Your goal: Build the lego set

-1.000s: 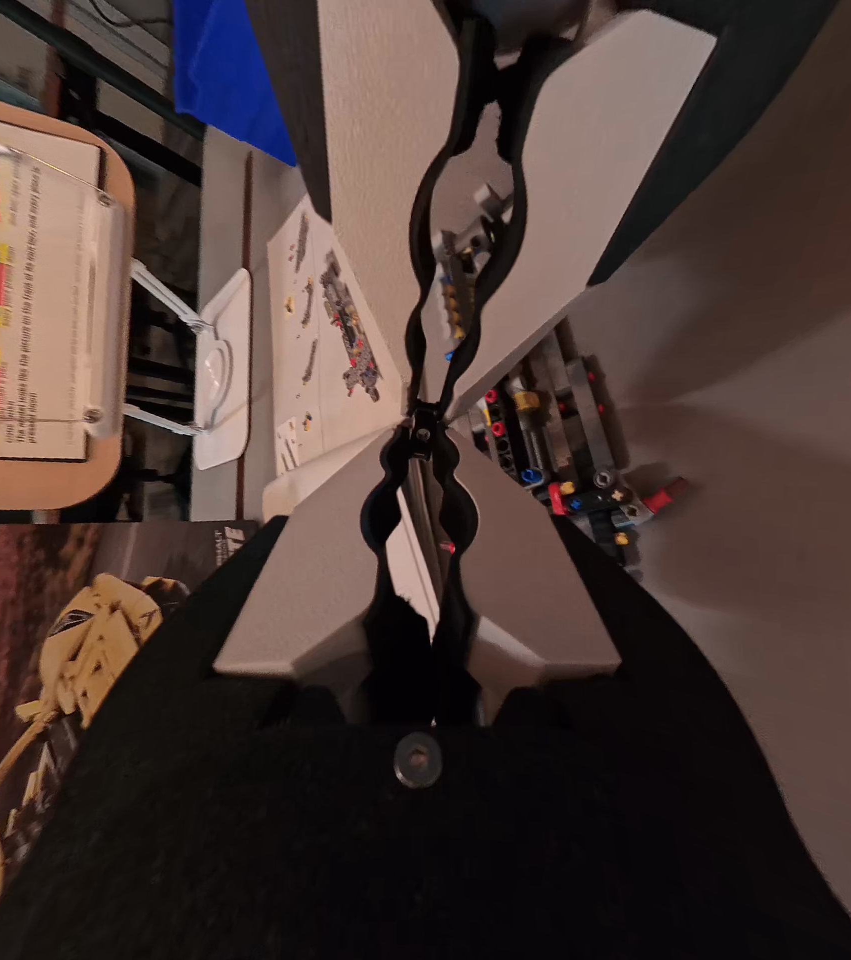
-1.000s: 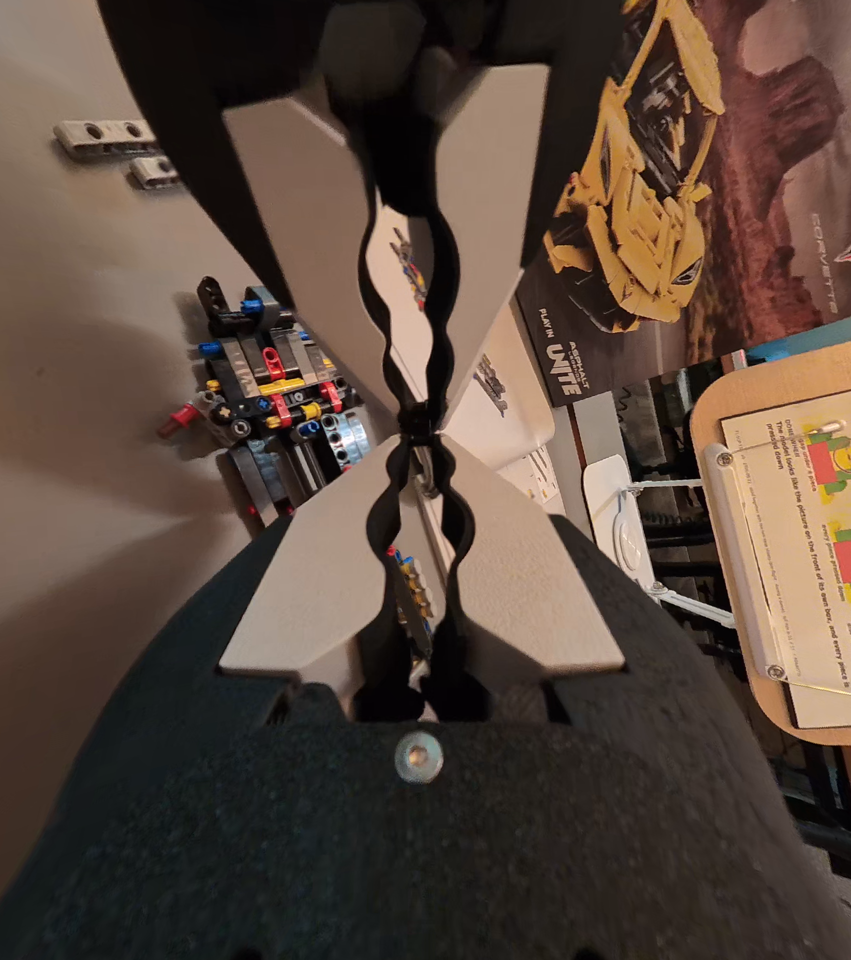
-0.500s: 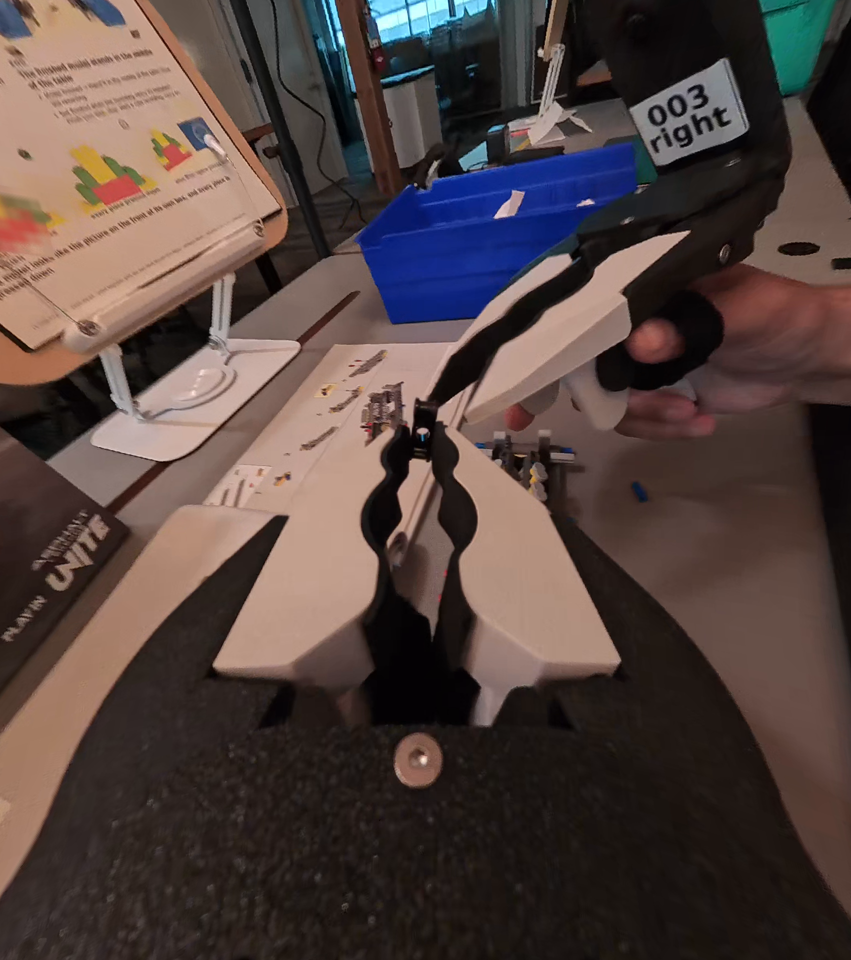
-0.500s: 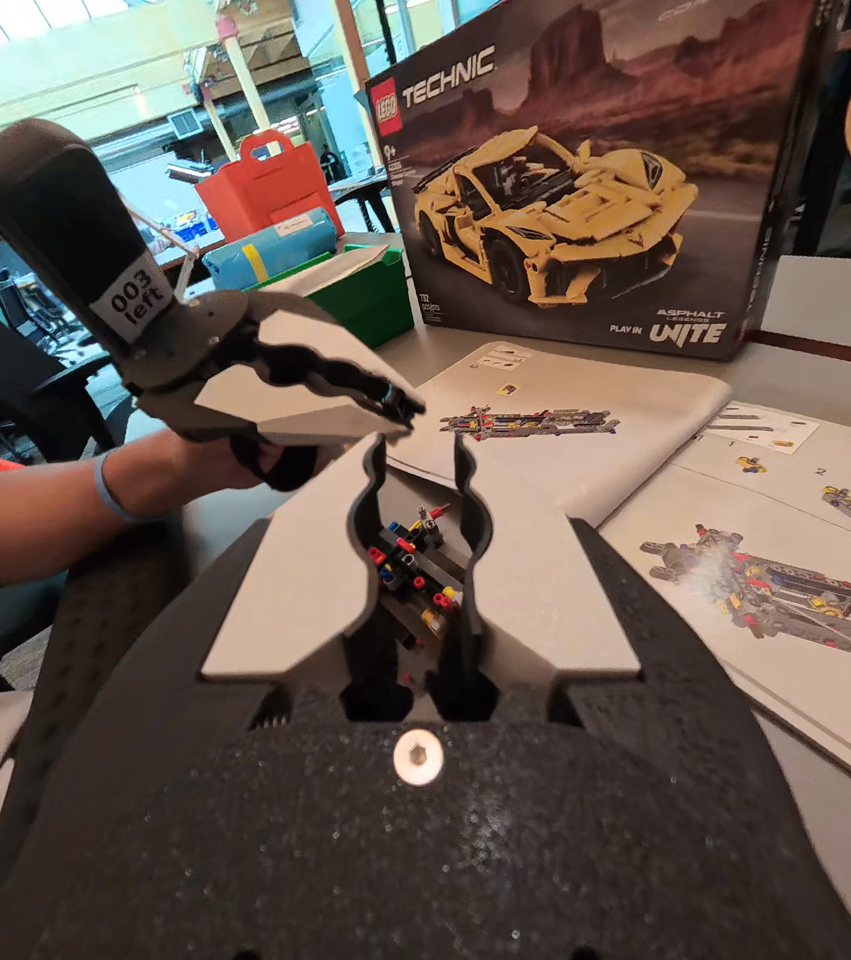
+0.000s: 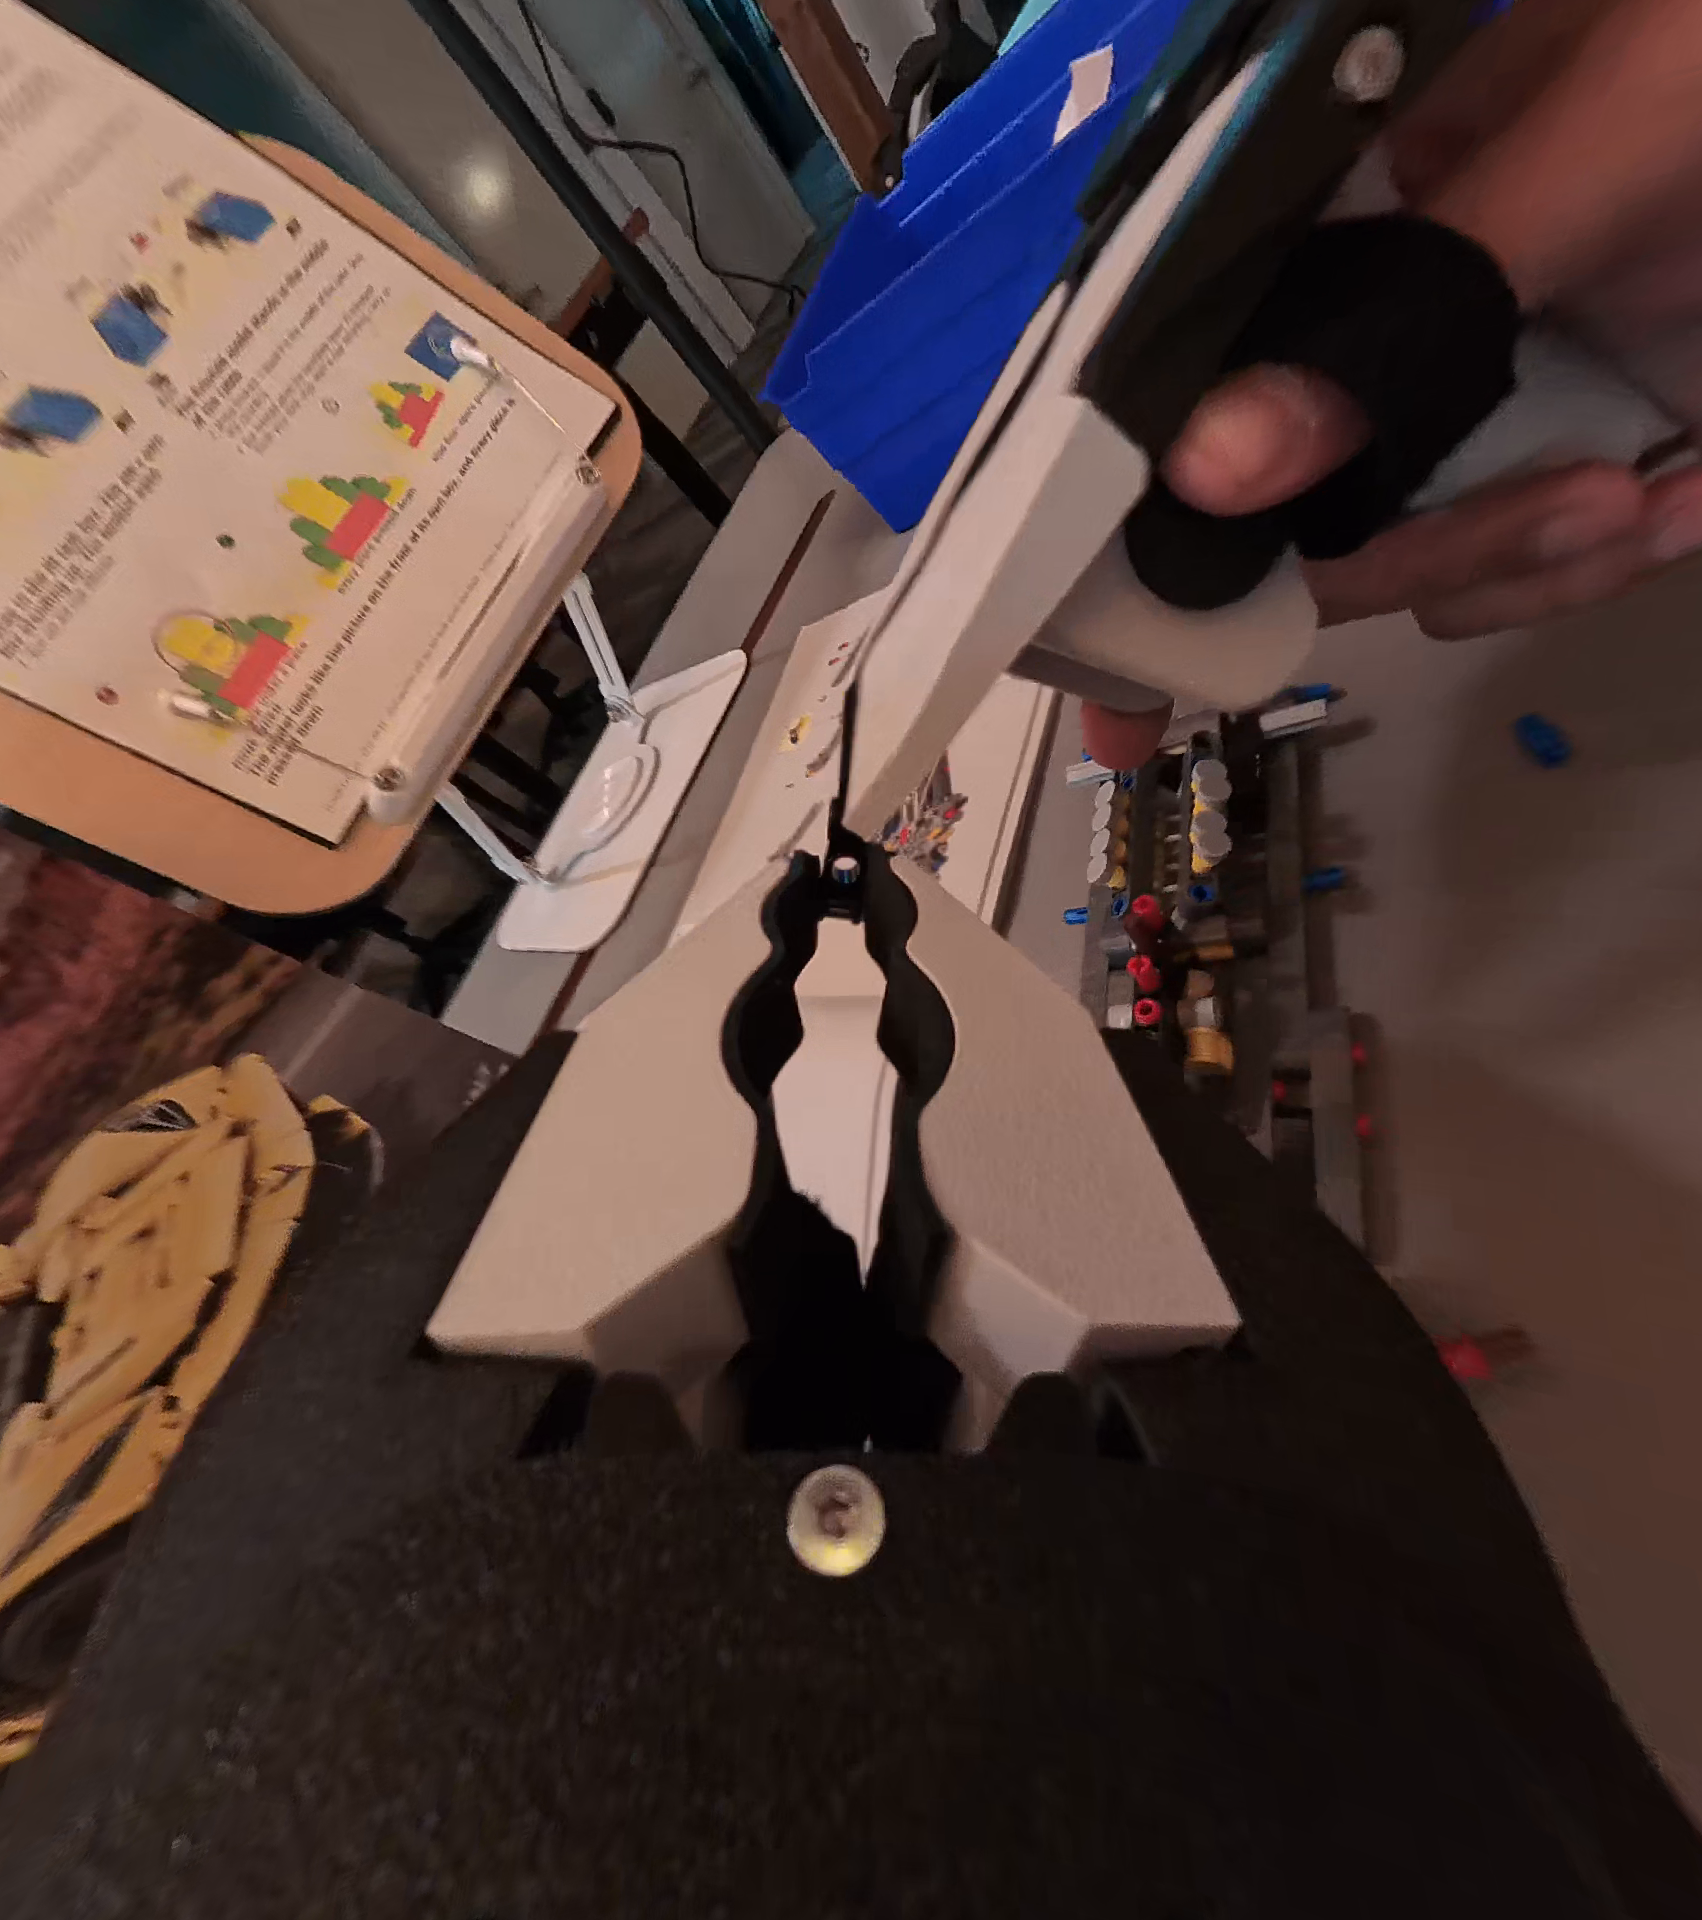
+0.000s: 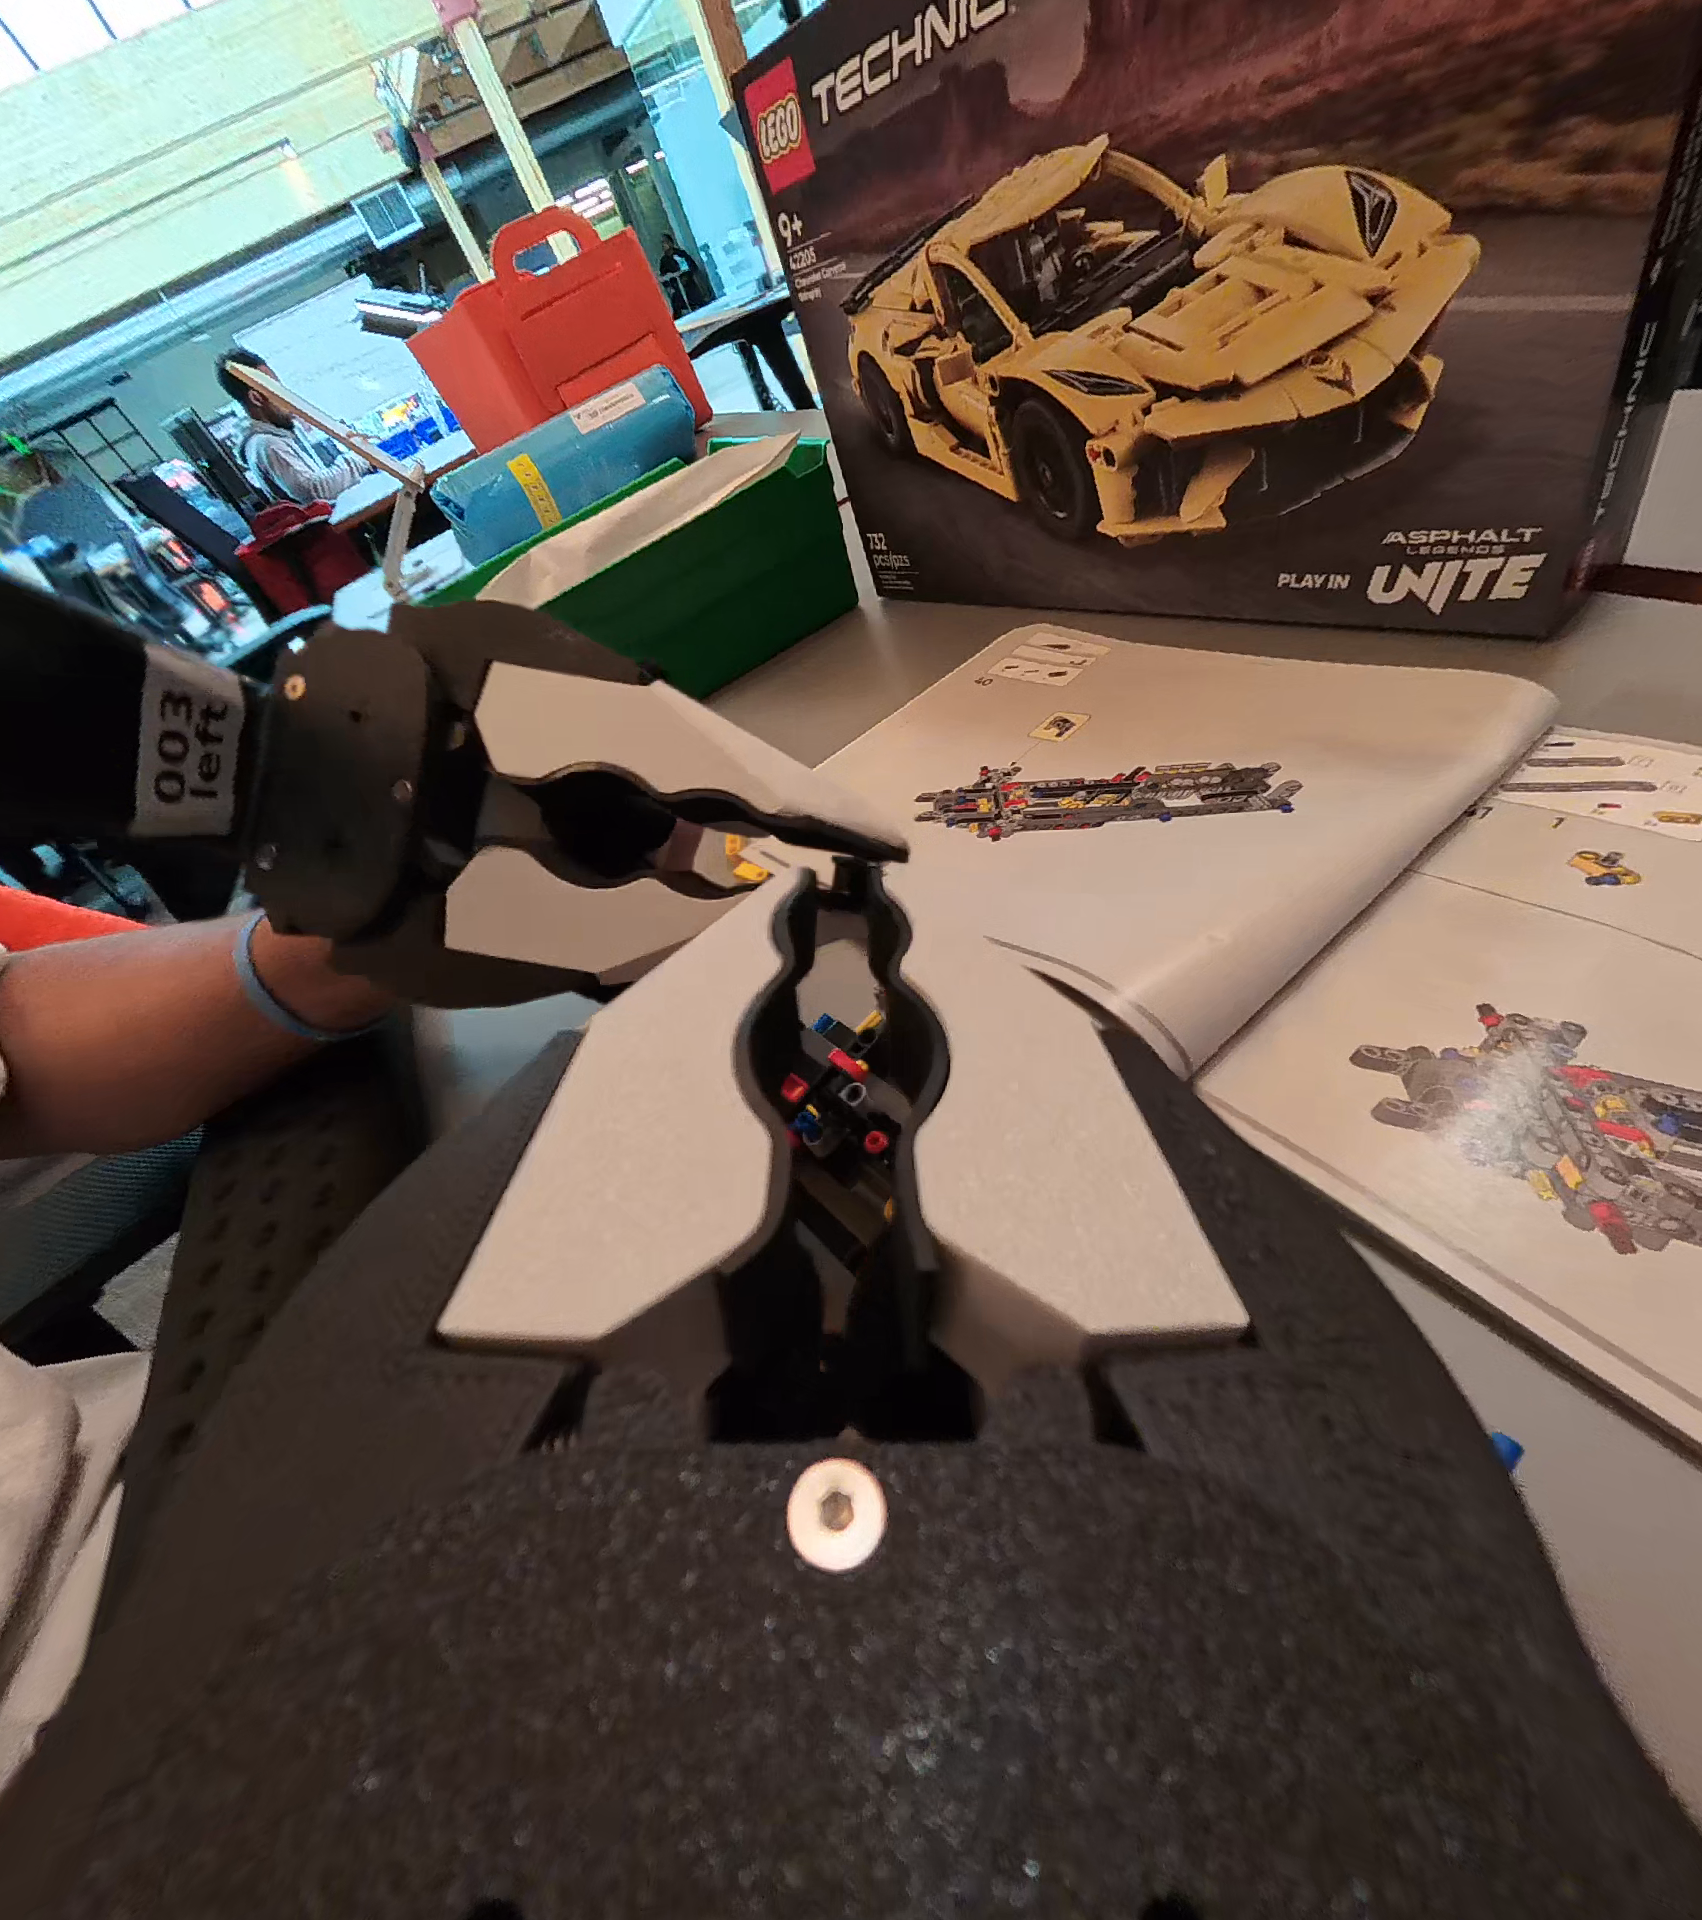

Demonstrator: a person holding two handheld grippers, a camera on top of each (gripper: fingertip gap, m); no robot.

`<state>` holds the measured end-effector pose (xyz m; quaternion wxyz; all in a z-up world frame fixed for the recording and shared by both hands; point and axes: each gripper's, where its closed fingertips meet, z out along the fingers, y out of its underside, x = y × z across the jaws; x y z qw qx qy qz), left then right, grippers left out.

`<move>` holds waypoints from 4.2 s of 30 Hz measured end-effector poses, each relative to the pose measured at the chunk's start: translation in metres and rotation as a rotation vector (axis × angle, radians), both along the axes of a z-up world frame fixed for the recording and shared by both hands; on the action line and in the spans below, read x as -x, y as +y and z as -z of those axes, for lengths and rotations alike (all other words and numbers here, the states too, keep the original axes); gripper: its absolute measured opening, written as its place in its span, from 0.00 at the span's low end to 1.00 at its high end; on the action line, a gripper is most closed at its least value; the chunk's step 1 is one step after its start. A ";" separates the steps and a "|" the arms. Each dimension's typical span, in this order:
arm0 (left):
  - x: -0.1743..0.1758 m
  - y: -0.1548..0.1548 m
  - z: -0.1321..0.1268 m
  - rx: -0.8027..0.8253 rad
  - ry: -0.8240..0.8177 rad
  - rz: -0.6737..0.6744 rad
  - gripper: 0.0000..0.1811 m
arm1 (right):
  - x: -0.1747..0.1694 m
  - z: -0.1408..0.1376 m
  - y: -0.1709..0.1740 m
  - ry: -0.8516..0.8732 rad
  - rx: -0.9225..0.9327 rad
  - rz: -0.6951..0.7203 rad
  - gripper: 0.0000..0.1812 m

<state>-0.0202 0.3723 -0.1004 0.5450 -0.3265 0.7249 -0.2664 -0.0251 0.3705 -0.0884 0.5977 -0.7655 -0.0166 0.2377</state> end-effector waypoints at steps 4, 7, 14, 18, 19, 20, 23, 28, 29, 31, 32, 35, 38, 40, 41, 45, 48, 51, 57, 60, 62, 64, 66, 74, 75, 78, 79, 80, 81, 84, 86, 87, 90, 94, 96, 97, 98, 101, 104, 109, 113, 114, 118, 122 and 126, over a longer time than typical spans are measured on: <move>0.003 -0.002 -0.006 -0.072 -0.033 -0.010 0.04 | 0.004 -0.006 -0.003 0.038 -0.020 -0.039 0.07; 0.004 -0.002 -0.006 -0.152 -0.047 -0.027 0.04 | 0.001 -0.003 -0.001 0.036 -0.004 -0.014 0.03; 0.007 -0.004 -0.005 -0.248 -0.074 0.001 0.05 | 0.003 0.001 -0.001 0.029 0.026 -0.027 0.03; 0.008 -0.007 -0.001 -0.268 -0.058 0.019 0.04 | 0.003 0.007 -0.001 0.014 0.055 -0.028 0.03; 0.008 -0.007 0.000 -0.263 -0.051 0.020 0.04 | 0.002 0.008 -0.001 0.011 0.055 -0.027 0.03; 0.008 -0.007 0.000 -0.248 -0.040 0.017 0.04 | 0.002 0.008 0.000 0.011 0.059 -0.024 0.03; 0.008 -0.008 -0.002 -0.231 -0.047 0.022 0.04 | 0.002 0.006 -0.001 0.045 0.056 -0.036 0.03; 0.008 -0.004 0.001 -0.275 -0.042 0.014 0.04 | 0.001 0.006 -0.003 0.063 0.062 -0.040 0.03; 0.008 -0.004 0.002 -0.275 -0.038 0.017 0.04 | 0.001 0.007 -0.003 0.061 0.064 -0.043 0.03; 0.008 -0.005 0.002 -0.279 -0.035 0.022 0.04 | 0.002 0.007 -0.003 0.063 0.066 -0.047 0.03; 0.009 -0.005 0.002 -0.284 -0.039 0.025 0.04 | 0.002 0.007 -0.003 0.068 0.064 -0.050 0.03; 0.009 -0.006 0.000 -0.253 -0.039 0.035 0.04 | 0.004 0.004 -0.004 0.101 0.057 -0.067 0.03; 0.009 -0.009 -0.005 -0.066 -0.023 0.057 0.04 | 0.004 -0.004 -0.008 0.116 0.017 -0.095 0.03; 0.008 -0.005 -0.010 0.105 -0.012 0.049 0.04 | -0.007 -0.017 -0.017 0.061 -0.042 -0.070 0.09; 0.008 0.000 -0.012 0.180 -0.008 0.041 0.04 | -0.015 -0.024 -0.026 0.012 -0.073 -0.046 0.11; 0.006 0.021 -0.017 0.467 0.019 0.007 0.03 | -0.034 0.014 -0.082 -0.326 0.132 -0.079 0.11; 0.003 0.027 -0.010 0.596 0.063 -0.007 0.03 | -0.043 0.074 -0.119 -0.488 0.358 -0.147 0.12; 0.000 0.028 -0.004 0.591 0.081 -0.019 0.03 | -0.040 0.099 -0.128 -0.478 0.443 -0.156 0.13; -0.002 0.026 -0.001 0.527 0.094 -0.031 0.03 | -0.018 0.110 -0.134 -0.396 0.538 -0.122 0.14; -0.003 0.022 -0.001 0.529 0.095 -0.019 0.03 | -0.014 0.116 -0.129 -0.414 0.532 -0.105 0.14; -0.004 0.022 0.000 0.529 0.098 -0.018 0.03 | -0.016 0.116 -0.125 -0.411 0.521 -0.080 0.13; -0.004 0.021 0.000 0.527 0.097 -0.016 0.03 | -0.015 0.116 -0.121 -0.406 0.515 -0.082 0.12; -0.004 0.021 -0.002 0.524 0.090 -0.015 0.03 | -0.012 0.116 -0.118 -0.416 0.508 -0.091 0.11; -0.005 0.023 -0.005 0.515 0.079 -0.016 0.03 | -0.007 0.117 -0.098 -0.470 0.472 -0.067 0.10; -0.005 0.022 -0.005 0.513 0.080 -0.015 0.03 | -0.005 0.117 -0.095 -0.474 0.464 -0.067 0.10; -0.005 0.021 -0.004 0.502 0.083 -0.012 0.03 | -0.003 0.118 -0.092 -0.495 0.461 -0.075 0.08; -0.005 0.021 -0.003 0.495 0.084 -0.014 0.03 | -0.005 0.118 -0.093 -0.511 0.467 -0.070 0.08; -0.005 0.022 -0.003 0.489 0.083 -0.015 0.03 | -0.007 0.118 -0.095 -0.518 0.472 -0.066 0.08; -0.005 0.022 -0.004 0.485 0.082 -0.015 0.03 | -0.009 0.118 -0.096 -0.513 0.476 -0.067 0.09; -0.005 0.021 -0.004 0.479 0.082 -0.012 0.03 | -0.008 0.118 -0.103 -0.495 0.478 -0.082 0.09; -0.006 0.021 -0.003 0.471 0.084 -0.014 0.03 | -0.008 0.118 -0.103 -0.508 0.476 -0.066 0.08; -0.006 0.021 -0.002 0.468 0.086 -0.014 0.03 | -0.009 0.118 -0.102 -0.520 0.471 -0.053 0.05; -0.006 0.019 0.000 0.462 0.094 -0.011 0.03 | -0.010 0.118 -0.100 -0.531 0.445 -0.030 0.03; -0.005 0.014 -0.001 0.462 0.093 0.017 0.03 | -0.010 0.118 -0.100 -0.525 0.436 -0.026 0.02; -0.004 0.010 -0.002 0.463 0.090 0.044 0.03 | -0.012 0.118 -0.098 -0.522 0.438 -0.009 0.02; -0.004 0.007 -0.003 0.463 0.088 0.057 0.03 | -0.012 0.113 -0.095 -0.516 0.422 0.004 0.02; -0.004 0.005 -0.004 0.464 0.085 0.069 0.03 | -0.010 0.102 -0.090 -0.496 0.373 0.015 0.02; -0.002 -0.004 -0.011 0.477 0.057 0.113 0.03 | -0.011 0.048 -0.064 -0.455 0.179 0.123 0.02; 0.000 -0.011 -0.018 0.516 0.041 0.144 0.03 | -0.004 0.001 -0.038 -0.327 0.008 0.180 0.02; 0.002 -0.016 -0.024 0.662 0.044 0.187 0.03 | 0.004 -0.020 -0.019 -0.103 -0.066 0.222 0.02; 0.002 -0.014 -0.025 0.653 0.037 0.174 0.03 | 0.003 -0.019 -0.015 -0.077 -0.012 0.236 0.02; 0.001 -0.015 -0.024 0.633 0.039 0.172 0.03 | 0.002 -0.018 -0.014 -0.087 -0.001 0.247 0.02; 0.000 -0.016 -0.021 0.573 0.037 0.149 0.03 | 0.002 -0.018 -0.013 -0.063 0.005 0.245 0.02; 0.000 -0.014 -0.021 0.516 0.017 0.130 0.03 | 0.002 -0.017 -0.012 -0.030 0.018 0.261 0.02; -0.001 -0.011 -0.019 0.321 -0.017 0.076 0.03 | 0.000 -0.014 -0.012 -0.024 0.051 0.285 0.01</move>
